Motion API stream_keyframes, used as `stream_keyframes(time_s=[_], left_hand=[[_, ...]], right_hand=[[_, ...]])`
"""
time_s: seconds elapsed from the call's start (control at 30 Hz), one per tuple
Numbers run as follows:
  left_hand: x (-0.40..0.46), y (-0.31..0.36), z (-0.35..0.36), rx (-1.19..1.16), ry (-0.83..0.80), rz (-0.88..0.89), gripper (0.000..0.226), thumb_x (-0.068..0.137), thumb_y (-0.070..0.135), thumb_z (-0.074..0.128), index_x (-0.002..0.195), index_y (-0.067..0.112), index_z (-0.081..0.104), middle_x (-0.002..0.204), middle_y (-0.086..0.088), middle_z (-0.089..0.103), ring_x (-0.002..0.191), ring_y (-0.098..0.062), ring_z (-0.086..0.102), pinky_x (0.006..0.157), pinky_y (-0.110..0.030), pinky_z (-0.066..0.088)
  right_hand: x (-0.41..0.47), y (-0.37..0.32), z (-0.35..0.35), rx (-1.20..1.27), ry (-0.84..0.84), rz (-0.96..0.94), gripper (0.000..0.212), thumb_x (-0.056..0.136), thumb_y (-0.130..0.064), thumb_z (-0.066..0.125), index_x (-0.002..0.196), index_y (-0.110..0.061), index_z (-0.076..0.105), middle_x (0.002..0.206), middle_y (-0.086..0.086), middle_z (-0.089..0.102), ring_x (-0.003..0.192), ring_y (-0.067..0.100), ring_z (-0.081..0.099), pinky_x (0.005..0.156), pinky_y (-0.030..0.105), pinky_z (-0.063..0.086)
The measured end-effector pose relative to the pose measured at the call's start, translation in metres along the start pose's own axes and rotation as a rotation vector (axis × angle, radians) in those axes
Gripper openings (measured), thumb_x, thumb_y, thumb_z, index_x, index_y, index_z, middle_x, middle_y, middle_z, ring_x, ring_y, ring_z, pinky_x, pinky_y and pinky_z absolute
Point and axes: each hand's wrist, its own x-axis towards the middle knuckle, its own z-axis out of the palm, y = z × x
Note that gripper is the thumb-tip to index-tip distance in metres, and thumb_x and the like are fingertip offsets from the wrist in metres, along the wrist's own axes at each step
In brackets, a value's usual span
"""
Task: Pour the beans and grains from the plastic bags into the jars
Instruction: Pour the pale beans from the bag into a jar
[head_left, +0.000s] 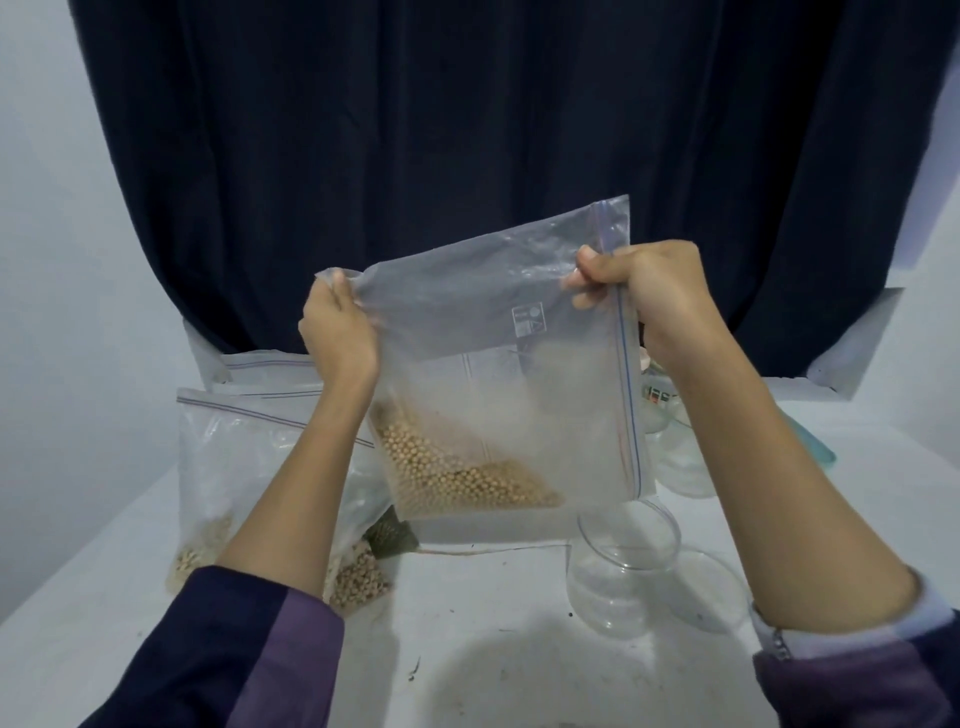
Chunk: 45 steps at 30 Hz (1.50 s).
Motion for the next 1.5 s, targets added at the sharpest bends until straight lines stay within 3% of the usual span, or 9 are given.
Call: stream_keyframes(time_s=[0.23, 0.3, 0.4, 0.6, 0.7, 0.93, 1.1, 1.3, 1.5], left_hand=[[-0.014, 0.008, 0.008, -0.098, -0.124, -0.172, 0.050, 0.104, 0.034, 0.023, 0.109, -0.003, 0.057, 0.097, -0.004, 0.058, 0.092, -0.019, 0.054, 0.083, -0.032, 0.041], [-0.017, 0.008, 0.010, -0.125, -0.160, -0.175, 0.050, 0.103, 0.040, 0.026, 0.095, 0.002, 0.059, 0.087, 0.000, 0.056, 0.079, -0.012, 0.051, 0.076, -0.029, 0.040], [-0.021, 0.009, 0.012, -0.100, -0.144, -0.144, 0.045, 0.103, 0.038, 0.027, 0.066, 0.015, 0.042, 0.069, 0.006, 0.046, 0.063, -0.007, 0.042, 0.069, -0.028, 0.036], [-0.028, 0.023, 0.022, -0.059, -0.048, -0.087, 0.049, 0.104, 0.030, 0.029, 0.058, 0.015, 0.027, 0.058, 0.004, 0.034, 0.051, -0.007, 0.030, 0.050, -0.022, 0.029], [-0.030, 0.029, 0.028, -0.066, -0.047, -0.077, 0.049, 0.104, 0.029, 0.031, 0.057, 0.016, 0.026, 0.056, 0.004, 0.033, 0.050, -0.006, 0.028, 0.049, -0.021, 0.026], [-0.041, 0.037, 0.033, -0.181, -0.015, -0.149, 0.048, 0.097, 0.020, 0.043, 0.054, 0.018, 0.022, 0.051, 0.007, 0.025, 0.046, -0.006, 0.021, 0.047, -0.021, 0.024], [-0.051, 0.048, 0.030, -0.247, -0.021, -0.126, 0.054, 0.093, 0.032, 0.054, 0.053, 0.020, 0.020, 0.033, 0.013, 0.023, 0.037, -0.005, 0.024, 0.042, -0.017, 0.024], [-0.051, 0.059, 0.034, -0.240, 0.061, -0.069, 0.048, 0.093, 0.020, 0.053, 0.052, 0.019, 0.027, 0.043, 0.013, 0.030, 0.035, -0.003, 0.029, 0.043, -0.016, 0.027], [-0.055, 0.066, 0.037, -0.247, 0.119, -0.023, 0.049, 0.096, 0.019, 0.047, 0.053, 0.019, 0.023, 0.048, 0.010, 0.026, 0.037, -0.004, 0.026, 0.045, -0.018, 0.025]], right_hand=[[-0.017, 0.010, -0.004, 0.019, 0.073, 0.024, 0.018, 0.088, -0.013, 0.068, 0.078, 0.002, 0.070, 0.072, 0.006, 0.072, 0.059, 0.014, 0.062, 0.083, 0.033, 0.056], [-0.019, 0.016, -0.008, 0.046, 0.076, 0.037, 0.019, 0.088, -0.013, 0.068, 0.075, 0.001, 0.068, 0.069, 0.005, 0.070, 0.056, 0.013, 0.061, 0.074, 0.030, 0.057], [-0.021, 0.023, -0.019, 0.035, 0.032, 0.030, 0.022, 0.092, -0.016, 0.063, 0.077, 0.001, 0.068, 0.072, 0.005, 0.069, 0.054, 0.009, 0.060, 0.063, 0.022, 0.057], [-0.018, 0.032, -0.044, -0.010, -0.062, -0.007, 0.020, 0.095, -0.008, 0.056, 0.089, 0.005, 0.069, 0.085, 0.014, 0.069, 0.067, 0.012, 0.065, 0.068, 0.019, 0.057], [-0.015, 0.035, -0.055, 0.012, -0.094, -0.048, 0.010, 0.090, 0.001, 0.060, 0.086, 0.000, 0.069, 0.081, 0.014, 0.067, 0.063, 0.010, 0.067, 0.066, 0.018, 0.057], [-0.010, 0.047, -0.070, 0.028, -0.134, -0.040, 0.016, 0.093, -0.007, 0.057, 0.084, -0.001, 0.070, 0.080, 0.012, 0.069, 0.059, 0.009, 0.065, 0.069, 0.023, 0.058], [-0.007, 0.054, -0.075, 0.132, -0.170, -0.035, 0.012, 0.091, -0.006, 0.060, 0.086, -0.002, 0.070, 0.082, 0.009, 0.070, 0.064, 0.011, 0.066, 0.067, 0.021, 0.057], [0.004, 0.058, -0.082, 0.199, -0.182, -0.021, 0.009, 0.089, -0.002, 0.061, 0.088, -0.001, 0.070, 0.087, 0.011, 0.071, 0.062, 0.009, 0.064, 0.065, 0.018, 0.054], [0.003, 0.058, -0.081, 0.201, -0.170, -0.031, 0.020, 0.094, -0.007, 0.055, 0.081, -0.005, 0.070, 0.076, 0.000, 0.074, 0.062, 0.009, 0.063, 0.065, 0.022, 0.055]])
